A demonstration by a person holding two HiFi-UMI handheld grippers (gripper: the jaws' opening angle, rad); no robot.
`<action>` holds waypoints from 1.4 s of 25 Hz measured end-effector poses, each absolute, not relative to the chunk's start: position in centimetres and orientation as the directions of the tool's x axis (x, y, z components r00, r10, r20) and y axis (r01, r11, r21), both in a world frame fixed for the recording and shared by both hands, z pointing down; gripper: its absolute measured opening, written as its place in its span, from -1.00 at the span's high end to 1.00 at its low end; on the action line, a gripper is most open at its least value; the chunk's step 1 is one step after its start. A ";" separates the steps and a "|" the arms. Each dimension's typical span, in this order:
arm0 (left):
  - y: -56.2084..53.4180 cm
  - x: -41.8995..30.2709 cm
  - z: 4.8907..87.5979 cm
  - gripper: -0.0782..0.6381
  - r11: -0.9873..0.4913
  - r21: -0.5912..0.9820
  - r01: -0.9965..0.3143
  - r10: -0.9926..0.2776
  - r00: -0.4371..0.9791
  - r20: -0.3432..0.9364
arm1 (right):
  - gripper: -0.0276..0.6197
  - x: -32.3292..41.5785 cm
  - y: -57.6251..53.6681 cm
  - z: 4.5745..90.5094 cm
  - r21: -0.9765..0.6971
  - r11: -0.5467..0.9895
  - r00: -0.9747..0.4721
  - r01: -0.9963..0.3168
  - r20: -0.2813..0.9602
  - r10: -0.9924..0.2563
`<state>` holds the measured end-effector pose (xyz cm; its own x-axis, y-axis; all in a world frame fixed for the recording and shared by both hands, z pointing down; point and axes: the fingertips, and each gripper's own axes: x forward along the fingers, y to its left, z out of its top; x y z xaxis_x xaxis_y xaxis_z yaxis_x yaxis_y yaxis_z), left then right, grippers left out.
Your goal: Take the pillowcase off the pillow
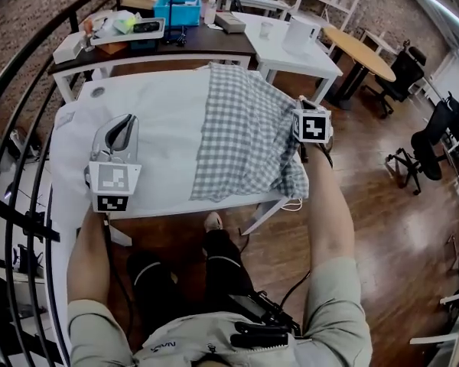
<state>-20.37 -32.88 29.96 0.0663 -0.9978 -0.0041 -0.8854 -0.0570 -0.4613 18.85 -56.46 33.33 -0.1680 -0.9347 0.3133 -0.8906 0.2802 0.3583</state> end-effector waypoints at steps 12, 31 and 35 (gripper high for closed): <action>-22.6 -11.9 27.7 0.30 -0.126 -0.565 -0.815 -0.972 0.214 -0.092 | 0.41 7.7 -37.4 30.0 0.262 0.631 -0.650 -0.730 0.016 -0.759; -25.6 -14.2 37.6 0.69 -0.107 -0.591 -0.799 -0.993 0.059 0.099 | 0.87 4.8 -31.3 38.0 0.423 0.533 -0.522 -0.733 0.152 -0.839; -25.6 -15.1 32.9 0.71 -0.067 -0.575 -0.816 -0.998 0.064 0.025 | 0.88 9.0 -33.1 35.3 0.437 0.410 -0.418 -0.800 0.082 -0.904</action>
